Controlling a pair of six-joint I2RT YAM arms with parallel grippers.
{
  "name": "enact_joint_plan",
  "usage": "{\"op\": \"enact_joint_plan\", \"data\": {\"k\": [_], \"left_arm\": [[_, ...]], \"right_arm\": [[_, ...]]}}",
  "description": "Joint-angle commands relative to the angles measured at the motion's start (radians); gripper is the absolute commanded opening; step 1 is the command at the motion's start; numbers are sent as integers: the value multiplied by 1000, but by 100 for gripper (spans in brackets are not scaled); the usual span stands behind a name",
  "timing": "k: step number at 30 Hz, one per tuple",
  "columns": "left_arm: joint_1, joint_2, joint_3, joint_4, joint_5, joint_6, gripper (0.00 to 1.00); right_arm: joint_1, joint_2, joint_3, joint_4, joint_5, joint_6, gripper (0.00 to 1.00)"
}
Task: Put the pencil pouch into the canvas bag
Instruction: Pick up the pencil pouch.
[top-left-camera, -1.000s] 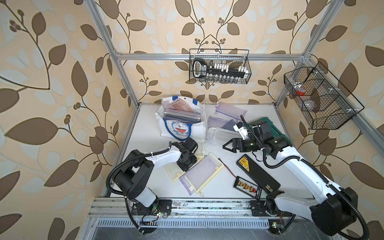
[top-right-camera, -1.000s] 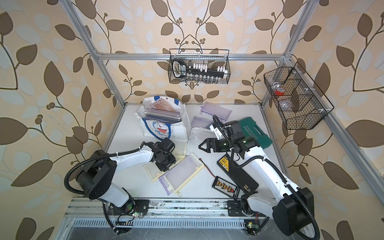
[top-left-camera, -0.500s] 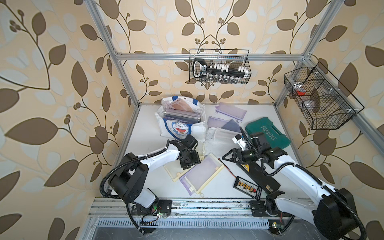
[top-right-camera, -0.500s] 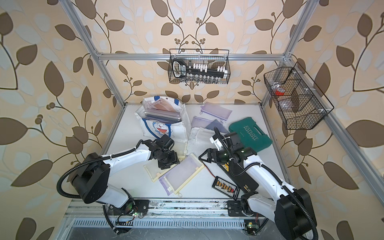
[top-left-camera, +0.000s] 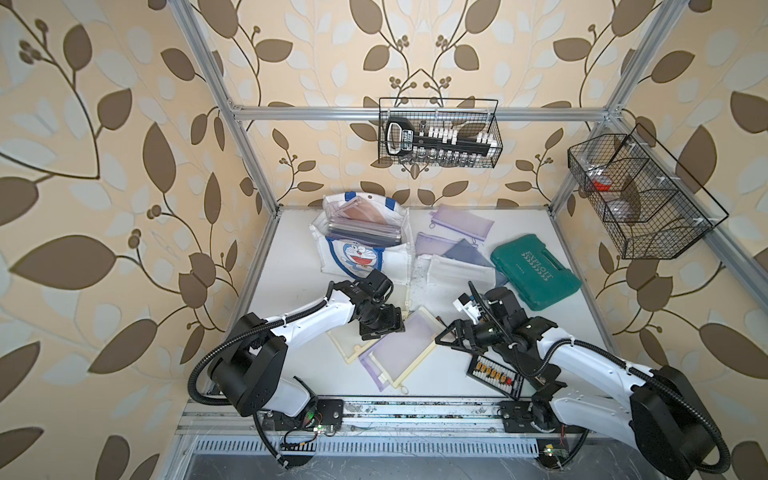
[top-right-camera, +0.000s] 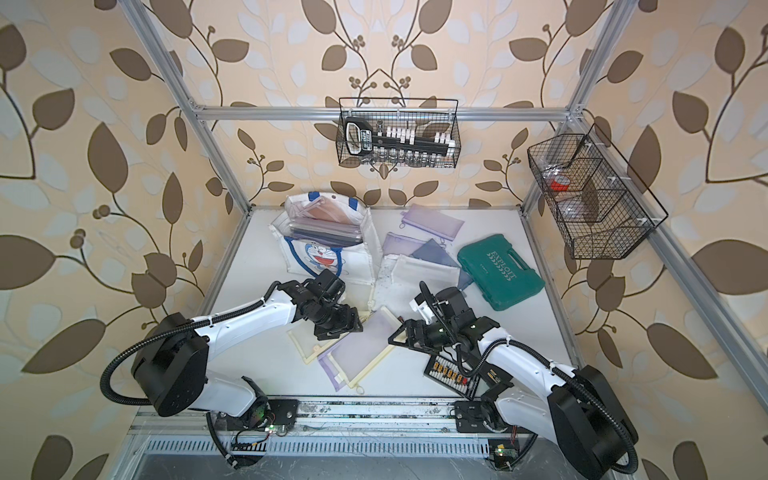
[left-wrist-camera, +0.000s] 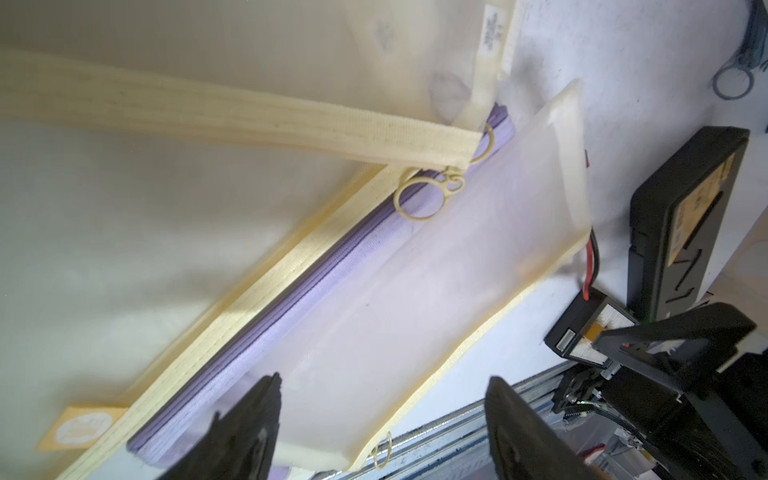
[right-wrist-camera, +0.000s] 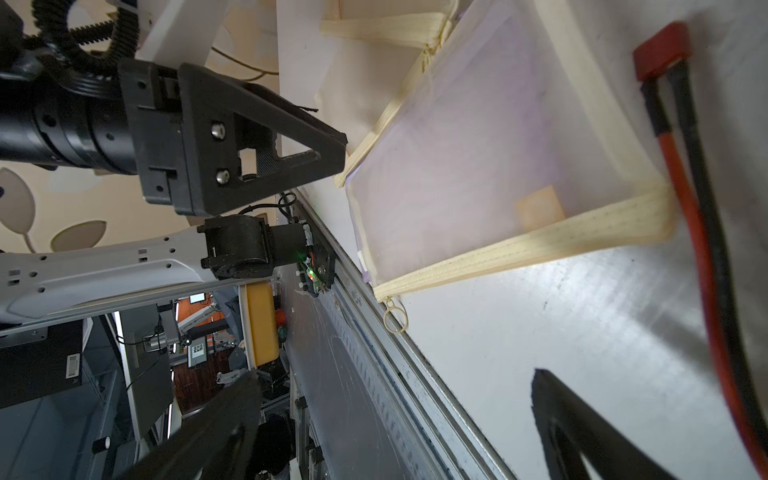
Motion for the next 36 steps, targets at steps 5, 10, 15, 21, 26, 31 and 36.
{"op": "enact_joint_plan", "data": {"k": [5, 10, 15, 21, 26, 31, 36], "left_arm": [[-7, -18, 8, -10, 25, 28, 77], [-6, 29, 4, 28, 37, 35, 77], [-6, 58, -34, 121, 96, 17, 76], [-6, 57, -89, 179, 146, 18, 71], [-6, 4, -152, 235, 183, -2, 66], [-5, -52, -217, 272, 206, -7, 63], [-4, -64, -291, 362, 239, -40, 62]], "right_arm": [[40, 92, 2, 135, 42, 59, 100], [66, 173, 8, 175, 114, 74, 99], [80, 286, 17, 244, 149, 109, 99], [110, 392, 54, 314, 176, 158, 95], [144, 443, 88, 320, 215, 186, 85], [171, 455, 92, 341, 260, 236, 78], [185, 470, 100, 355, 309, 256, 67]]}}
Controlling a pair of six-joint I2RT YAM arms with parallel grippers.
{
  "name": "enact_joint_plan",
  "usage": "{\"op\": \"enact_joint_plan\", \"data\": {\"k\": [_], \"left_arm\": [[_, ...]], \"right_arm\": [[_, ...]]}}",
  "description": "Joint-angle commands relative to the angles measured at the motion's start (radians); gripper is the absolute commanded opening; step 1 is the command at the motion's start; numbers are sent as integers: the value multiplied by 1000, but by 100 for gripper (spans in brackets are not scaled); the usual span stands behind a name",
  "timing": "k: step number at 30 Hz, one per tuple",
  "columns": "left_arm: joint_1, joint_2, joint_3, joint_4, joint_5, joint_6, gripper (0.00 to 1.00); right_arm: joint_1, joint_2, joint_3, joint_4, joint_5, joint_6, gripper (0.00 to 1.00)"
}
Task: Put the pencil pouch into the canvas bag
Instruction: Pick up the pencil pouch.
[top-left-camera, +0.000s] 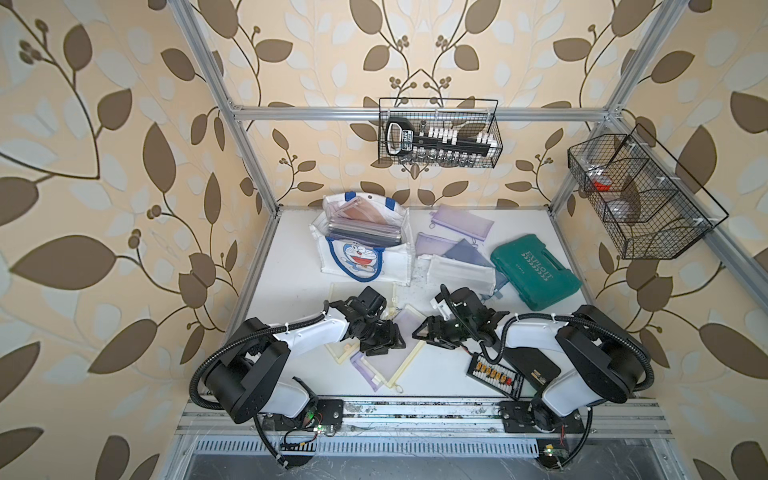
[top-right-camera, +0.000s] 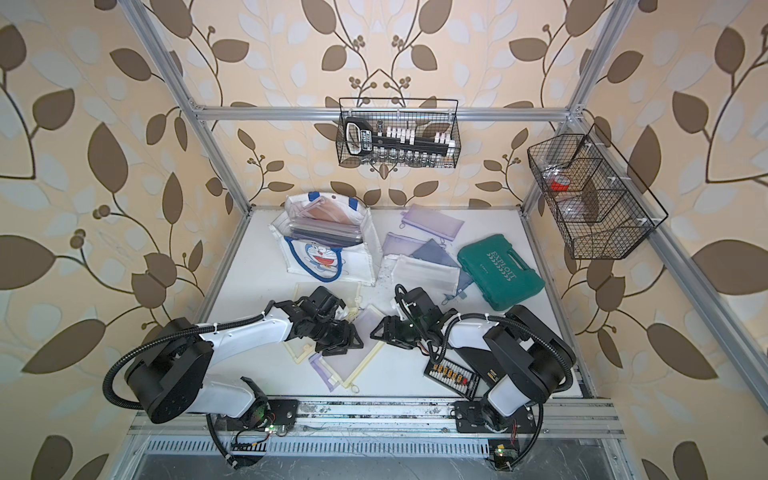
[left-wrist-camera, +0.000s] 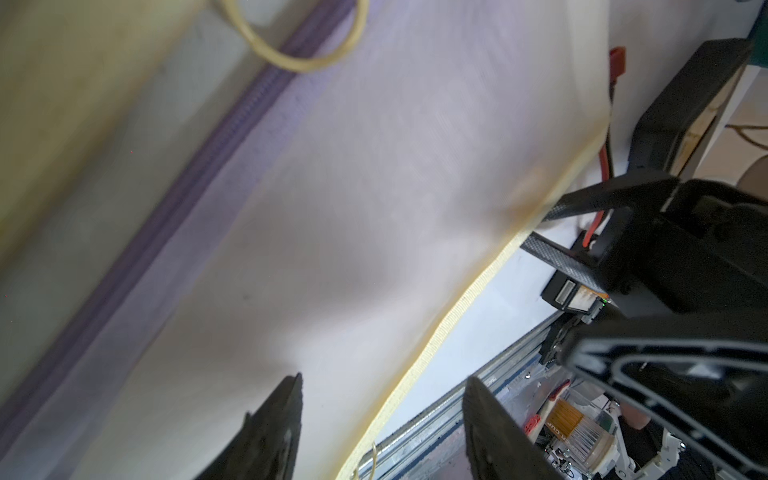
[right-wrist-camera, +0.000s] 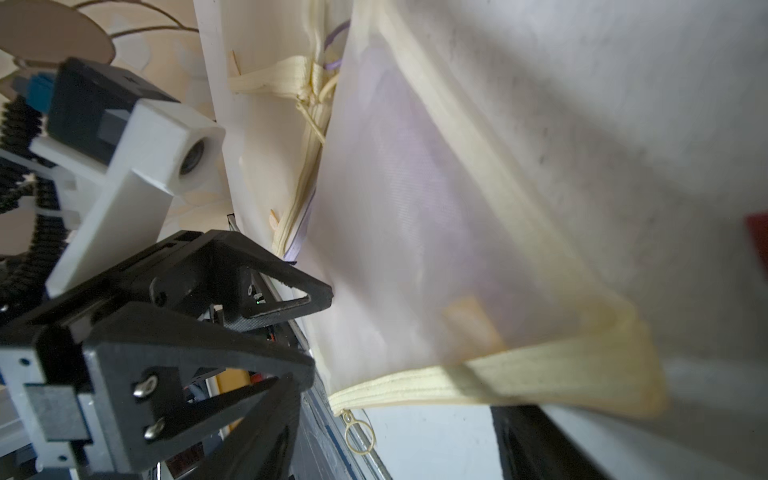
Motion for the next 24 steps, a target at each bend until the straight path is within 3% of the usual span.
{"op": "enact_joint_plan", "data": {"k": [1, 7, 9, 16, 19, 24], "left_arm": [[-5, -18, -45, 94, 61, -36, 62], [-5, -56, -79, 161, 75, -72, 61], [-5, -65, -81, 158, 78, -76, 61], [-5, -68, -88, 196, 89, -108, 60], [-5, -133, -46, 145, 69, -108, 62], [-3, -215, 125, -143, -49, 6, 65]], "right_arm": [[9, 47, 13, -26, 82, 27, 63], [8, 83, 64, -52, 100, 24, 33], [9, 65, 72, -61, 117, 20, 27], [3, 30, 110, -167, 111, -136, 1], [-5, 1, 130, -242, 102, -211, 0], [-21, -116, 137, -378, 123, -313, 0]]}}
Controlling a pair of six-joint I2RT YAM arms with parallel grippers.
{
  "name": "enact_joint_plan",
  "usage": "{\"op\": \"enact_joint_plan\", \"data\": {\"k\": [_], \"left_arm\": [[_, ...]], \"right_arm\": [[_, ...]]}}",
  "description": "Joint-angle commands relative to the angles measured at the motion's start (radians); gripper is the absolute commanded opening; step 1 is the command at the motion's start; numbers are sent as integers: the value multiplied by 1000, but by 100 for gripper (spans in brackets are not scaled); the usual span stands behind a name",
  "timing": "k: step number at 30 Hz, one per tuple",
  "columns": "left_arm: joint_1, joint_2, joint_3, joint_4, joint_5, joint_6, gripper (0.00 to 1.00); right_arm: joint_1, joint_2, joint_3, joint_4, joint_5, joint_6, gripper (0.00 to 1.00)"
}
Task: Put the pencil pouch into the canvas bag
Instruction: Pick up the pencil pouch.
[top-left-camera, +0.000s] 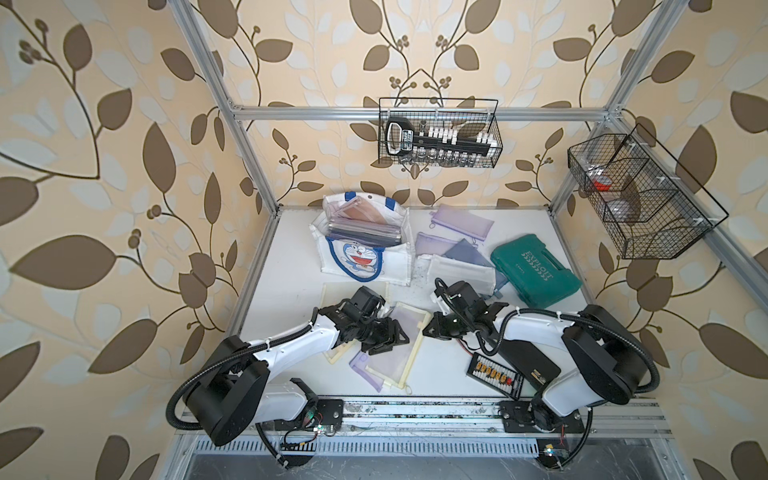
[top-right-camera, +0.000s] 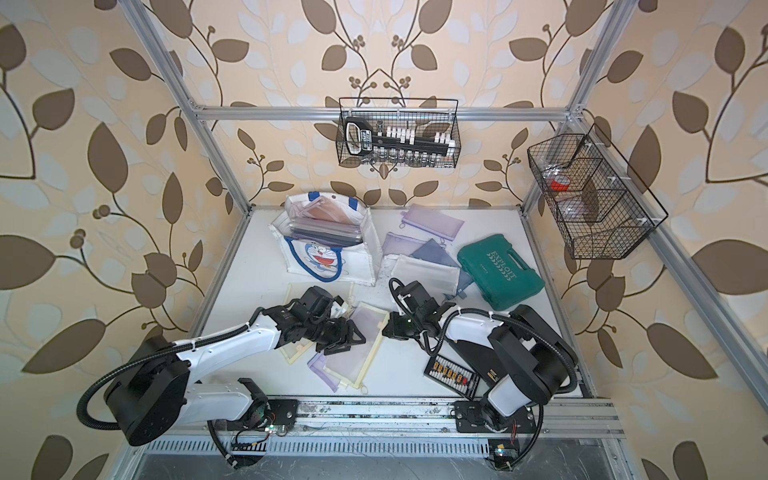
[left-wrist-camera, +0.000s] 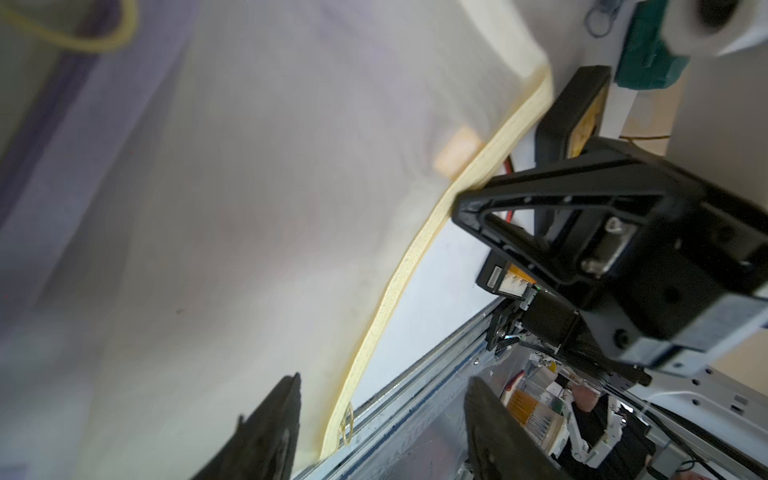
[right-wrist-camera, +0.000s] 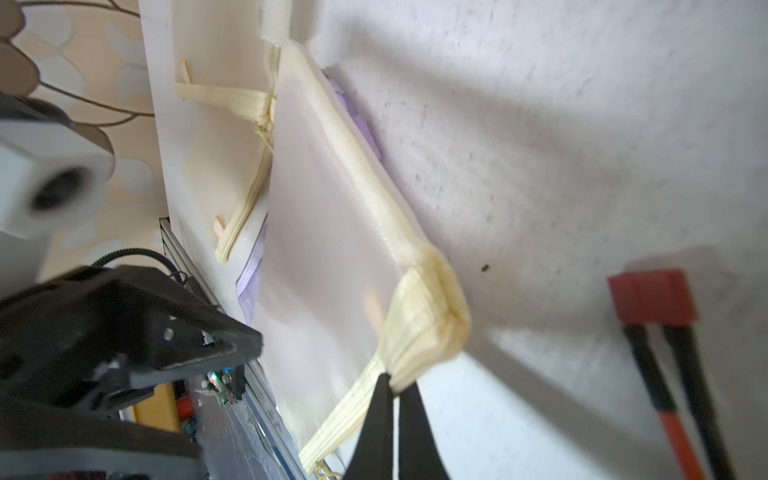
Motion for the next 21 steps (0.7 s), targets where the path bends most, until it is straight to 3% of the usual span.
{"op": "enact_joint_plan", "data": {"k": [1, 6, 11, 18, 21], "left_arm": [[0, -75, 123, -188, -88, 91, 65], [59, -110, 147, -223, -89, 132, 69], [106, -122, 127, -186, -66, 191, 76], [134, -151, -14, 59, 47, 199, 92], [134, -127, -40, 128, 62, 208, 94]], "right_arm": [[-8, -92, 33, -147, 20, -116, 0], [-8, -190, 68, -243, 29, -197, 0], [-8, -178, 120, -317, -1, -260, 0], [-8, -168, 124, -353, -5, -295, 0], [-8, -172, 121, -358, -2, -300, 0]]}}
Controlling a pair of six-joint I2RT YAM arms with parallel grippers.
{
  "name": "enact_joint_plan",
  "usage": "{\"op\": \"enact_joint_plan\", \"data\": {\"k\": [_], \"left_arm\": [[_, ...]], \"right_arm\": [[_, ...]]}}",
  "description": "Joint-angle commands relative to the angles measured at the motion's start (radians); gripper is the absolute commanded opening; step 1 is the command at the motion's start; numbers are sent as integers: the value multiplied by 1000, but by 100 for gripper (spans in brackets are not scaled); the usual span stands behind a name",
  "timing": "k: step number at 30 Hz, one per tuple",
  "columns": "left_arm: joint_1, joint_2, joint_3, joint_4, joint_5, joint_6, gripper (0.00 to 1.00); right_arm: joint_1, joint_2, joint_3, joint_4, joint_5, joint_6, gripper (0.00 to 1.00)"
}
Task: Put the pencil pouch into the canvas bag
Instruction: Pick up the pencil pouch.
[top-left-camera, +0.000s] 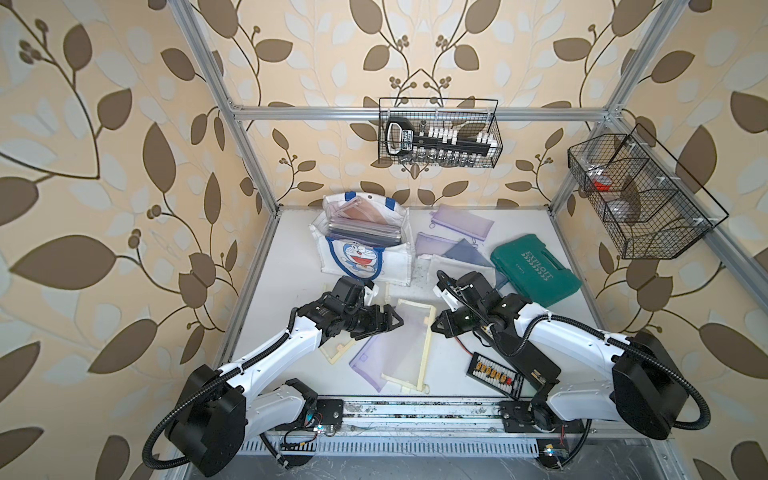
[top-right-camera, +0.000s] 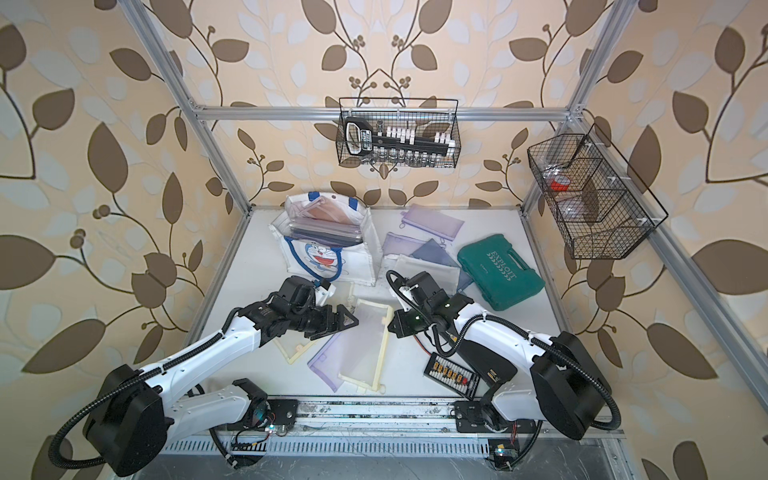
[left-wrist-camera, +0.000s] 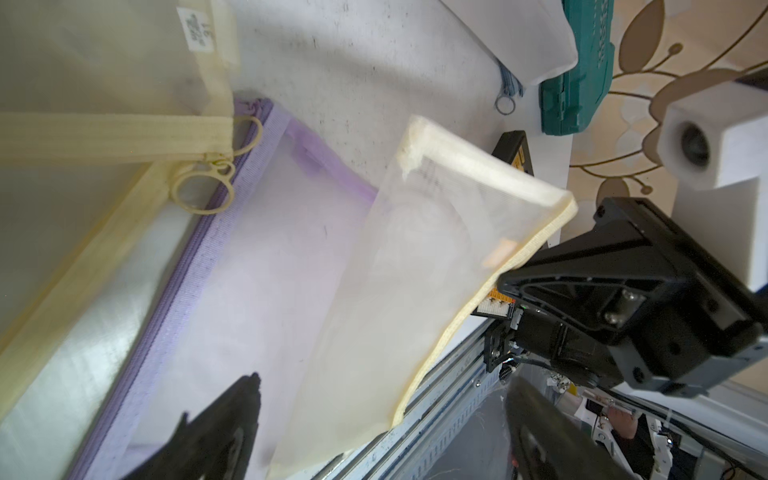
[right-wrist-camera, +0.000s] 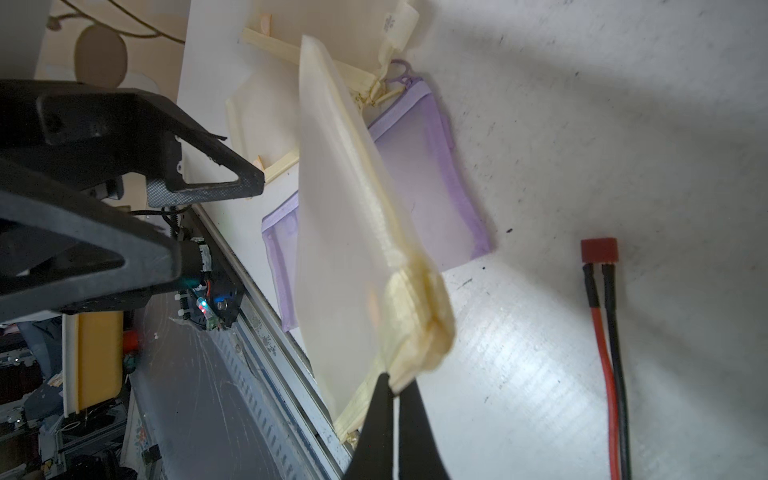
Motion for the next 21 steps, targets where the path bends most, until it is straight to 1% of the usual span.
{"op": "enact_joint_plan", "data": {"k": [1, 6, 9, 17, 21], "left_arm": [[2, 8, -19, 163, 69, 32, 94], [3, 57, -92, 377, 139, -38, 92], [0, 84, -132, 462, 149, -76, 89], [-9, 99, -199, 534, 136, -115, 83], [-54, 96, -244, 631, 143, -162, 79]], "right_arm": [[-1, 7, 12, -35, -10, -32, 0], [-2, 23, -2, -23, -21, -23, 0], [-2, 26, -5, -10, -27, -12, 0], [-6, 34, -6, -4, -25, -7, 0], [-12, 37, -5, -8, -30, -7, 0]]}}
